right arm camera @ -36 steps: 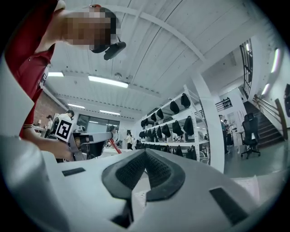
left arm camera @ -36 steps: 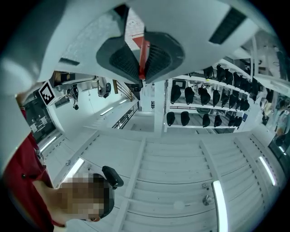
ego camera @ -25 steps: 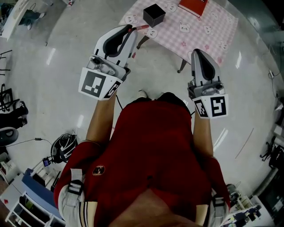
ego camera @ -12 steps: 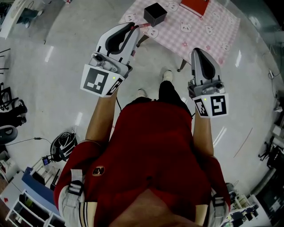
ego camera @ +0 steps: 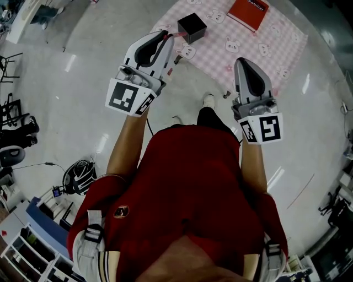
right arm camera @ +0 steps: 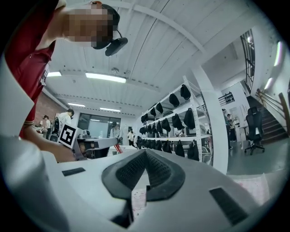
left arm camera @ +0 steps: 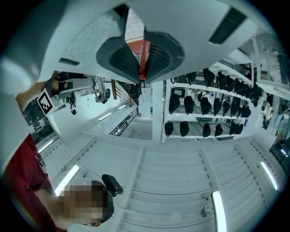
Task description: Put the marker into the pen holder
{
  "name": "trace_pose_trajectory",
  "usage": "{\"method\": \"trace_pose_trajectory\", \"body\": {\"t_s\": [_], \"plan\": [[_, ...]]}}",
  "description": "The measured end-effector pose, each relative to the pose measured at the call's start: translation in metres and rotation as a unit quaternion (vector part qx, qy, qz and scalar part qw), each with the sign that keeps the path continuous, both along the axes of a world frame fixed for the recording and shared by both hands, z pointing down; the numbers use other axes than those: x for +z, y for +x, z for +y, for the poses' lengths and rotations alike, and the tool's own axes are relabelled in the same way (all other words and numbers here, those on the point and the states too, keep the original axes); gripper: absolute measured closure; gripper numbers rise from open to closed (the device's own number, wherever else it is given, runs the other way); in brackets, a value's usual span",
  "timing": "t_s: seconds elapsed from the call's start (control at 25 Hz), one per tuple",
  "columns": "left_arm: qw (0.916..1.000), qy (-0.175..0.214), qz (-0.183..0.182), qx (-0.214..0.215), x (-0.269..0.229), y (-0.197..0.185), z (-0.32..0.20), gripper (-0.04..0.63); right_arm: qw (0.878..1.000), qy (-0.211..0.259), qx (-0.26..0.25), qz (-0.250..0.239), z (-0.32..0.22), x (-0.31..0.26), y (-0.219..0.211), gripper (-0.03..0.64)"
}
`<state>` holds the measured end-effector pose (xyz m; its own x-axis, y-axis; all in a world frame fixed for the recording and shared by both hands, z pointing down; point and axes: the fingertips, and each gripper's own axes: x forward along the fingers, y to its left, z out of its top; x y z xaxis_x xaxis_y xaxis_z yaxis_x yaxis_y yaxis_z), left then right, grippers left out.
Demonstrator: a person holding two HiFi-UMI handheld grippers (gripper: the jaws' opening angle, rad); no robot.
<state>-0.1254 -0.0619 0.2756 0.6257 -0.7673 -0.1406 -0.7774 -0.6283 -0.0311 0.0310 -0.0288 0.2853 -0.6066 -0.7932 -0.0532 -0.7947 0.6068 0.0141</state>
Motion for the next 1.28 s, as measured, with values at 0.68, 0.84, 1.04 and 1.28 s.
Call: {"method": "trace_pose_trajectory", "body": {"t_s": [0.68, 0.84, 1.04, 1.28], "plan": [[0.991, -0.071, -0.05, -0.102, 0.076, 0.051, -0.091, 0.548, 0.996, -0.032, -0.075, -0.021, -0.101, 0.023, 0.072, 0.618], [0.9881, -0.079, -0.055, -0.119, 0.091, 0.058, -0.104, 0.548, 0.996, -0.035, -0.084, -0.019, -0.112, 0.026, 0.089, 0.618], [0.9862, -0.093, -0.063, -0.122, 0.108, 0.062, -0.112, 0.548, 0.996, -0.045, -0.079, -0.018, -0.117, 0.03, 0.1, 0.618], [0.9864, -0.102, -0.073, -0.107, 0.132, 0.062, -0.121, 0.548, 0.997, -0.048, -0.058, -0.007, -0.117, 0.033, 0.103, 0.618]]}}
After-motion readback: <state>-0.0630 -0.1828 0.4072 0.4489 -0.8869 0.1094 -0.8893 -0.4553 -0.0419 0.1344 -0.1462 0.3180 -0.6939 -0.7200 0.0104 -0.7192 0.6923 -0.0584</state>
